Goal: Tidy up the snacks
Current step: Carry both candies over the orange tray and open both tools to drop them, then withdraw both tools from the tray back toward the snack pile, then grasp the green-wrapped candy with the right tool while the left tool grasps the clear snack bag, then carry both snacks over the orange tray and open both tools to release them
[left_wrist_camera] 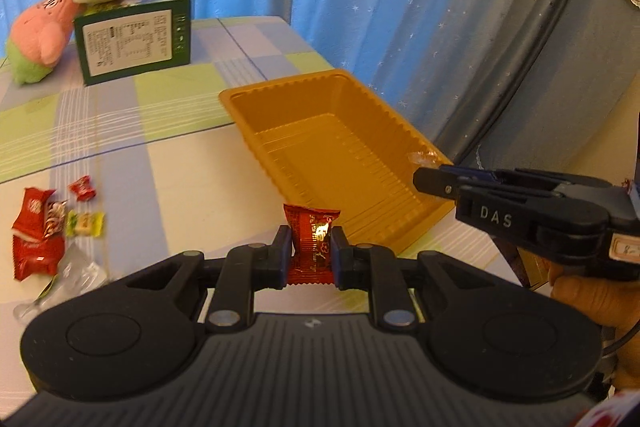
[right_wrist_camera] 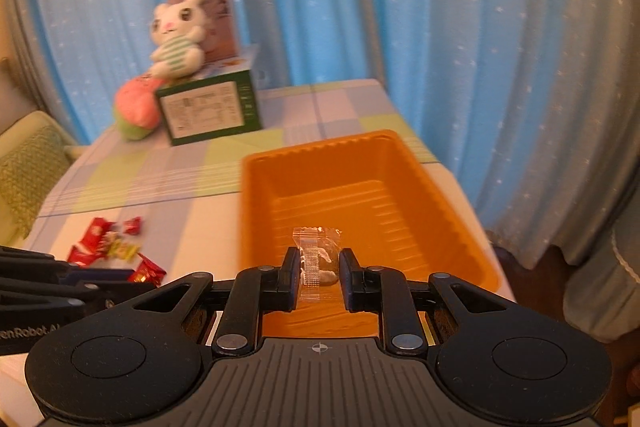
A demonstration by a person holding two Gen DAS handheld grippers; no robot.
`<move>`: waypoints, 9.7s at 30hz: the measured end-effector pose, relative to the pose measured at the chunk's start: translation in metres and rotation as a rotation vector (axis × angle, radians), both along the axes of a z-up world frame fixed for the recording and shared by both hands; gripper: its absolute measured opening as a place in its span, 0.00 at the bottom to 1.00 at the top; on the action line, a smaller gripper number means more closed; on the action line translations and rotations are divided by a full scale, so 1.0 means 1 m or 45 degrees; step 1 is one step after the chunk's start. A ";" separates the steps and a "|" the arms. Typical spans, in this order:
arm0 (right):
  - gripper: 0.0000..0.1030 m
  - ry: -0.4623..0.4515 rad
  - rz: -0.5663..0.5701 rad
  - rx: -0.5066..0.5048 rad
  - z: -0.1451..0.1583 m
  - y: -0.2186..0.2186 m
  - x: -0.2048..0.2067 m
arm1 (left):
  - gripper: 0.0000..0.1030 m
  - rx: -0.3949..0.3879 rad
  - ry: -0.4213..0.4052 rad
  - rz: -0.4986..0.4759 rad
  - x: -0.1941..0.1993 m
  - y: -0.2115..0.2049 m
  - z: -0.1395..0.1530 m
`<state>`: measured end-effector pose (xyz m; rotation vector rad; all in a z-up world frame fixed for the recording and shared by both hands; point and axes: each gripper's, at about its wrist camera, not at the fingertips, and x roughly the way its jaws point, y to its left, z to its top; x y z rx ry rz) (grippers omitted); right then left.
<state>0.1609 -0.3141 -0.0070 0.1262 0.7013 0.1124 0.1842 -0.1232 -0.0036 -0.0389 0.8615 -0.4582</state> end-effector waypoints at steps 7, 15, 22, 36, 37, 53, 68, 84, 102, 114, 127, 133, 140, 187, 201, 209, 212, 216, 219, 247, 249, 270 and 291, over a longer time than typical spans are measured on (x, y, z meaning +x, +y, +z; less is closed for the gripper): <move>0.20 0.030 -0.027 -0.014 -0.006 -0.028 0.009 | 0.17 -0.022 0.000 0.022 0.021 -0.026 0.000; 0.20 0.056 -0.042 -0.021 -0.015 -0.040 0.020 | 0.17 -0.025 0.007 0.003 0.034 -0.046 -0.009; 0.20 0.067 -0.061 -0.005 -0.019 -0.047 0.029 | 0.17 -0.036 0.028 -0.009 0.043 -0.056 -0.017; 0.20 0.080 -0.064 0.027 -0.020 -0.050 0.031 | 0.49 0.022 0.009 0.051 0.032 -0.035 -0.025; 0.21 0.079 -0.061 0.030 -0.020 -0.049 0.032 | 0.50 0.025 0.007 0.061 0.029 -0.031 -0.025; 0.66 0.078 -0.109 0.176 -0.013 -0.055 0.027 | 0.72 0.045 0.012 0.143 0.001 0.008 -0.033; 0.66 0.032 -0.115 0.126 0.024 -0.024 -0.052 | 0.74 0.085 -0.011 0.194 -0.062 0.038 -0.008; 0.66 0.008 0.012 0.112 0.041 0.041 -0.107 | 0.81 0.168 -0.083 0.326 -0.130 0.112 0.015; 0.66 0.022 0.112 0.083 0.037 0.080 -0.114 | 0.81 0.187 -0.072 0.443 -0.150 0.163 0.015; 0.66 0.040 0.212 0.043 0.014 0.119 -0.105 | 0.81 0.229 -0.042 0.477 -0.137 0.187 0.000; 0.66 0.085 0.347 0.017 -0.035 0.183 -0.071 | 0.81 0.283 0.009 0.444 -0.098 0.225 -0.028; 0.65 0.114 0.379 -0.007 -0.061 0.210 -0.054 | 0.81 0.276 0.043 0.409 -0.077 0.235 -0.047; 0.56 0.141 0.443 -0.021 -0.088 0.241 -0.034 | 0.81 0.268 0.070 0.398 -0.058 0.248 -0.062; 0.27 0.143 0.167 -0.009 -0.096 0.145 -0.015 | 0.47 0.443 0.034 -0.286 0.027 0.130 -0.111; 0.27 0.144 0.136 0.030 -0.091 0.138 -0.016 | 0.46 0.442 0.070 -0.225 0.011 0.105 -0.109; 0.27 0.150 0.129 0.042 -0.092 0.134 -0.016 | 0.43 0.337 0.082 -0.058 0.012 0.112 -0.115; 0.27 0.149 0.121 0.044 -0.092 0.133 -0.016 | 0.33 0.344 0.072 -0.037 0.009 0.108 -0.113; 0.27 0.135 0.118 0.048 -0.087 0.131 -0.018 | 0.33 0.340 0.059 0.005 0.000 0.105 -0.107; 0.27 0.116 0.110 0.048 -0.080 0.128 -0.022 | 0.33 0.308 0.055 0.049 -0.009 0.105 -0.099; 0.27 0.015 -0.076 0.033 -0.003 0.049 -0.058 | 0.33 0.112 -0.043 0.083 -0.043 0.027 -0.009; 0.27 0.014 -0.093 0.031 -0.001 0.040 -0.057 | 0.33 0.110 -0.047 0.068 -0.041 0.018 -0.006; 0.27 0.029 -0.156 -0.013 -0.002 -0.022 -0.025 | 0.33 0.098 -0.062 -0.034 -0.003 -0.049 0.000; 0.27 0.076 -0.161 -0.032 -0.016 -0.051 0.019 | 0.33 0.123 0.000 -0.066 0.046 -0.076 -0.028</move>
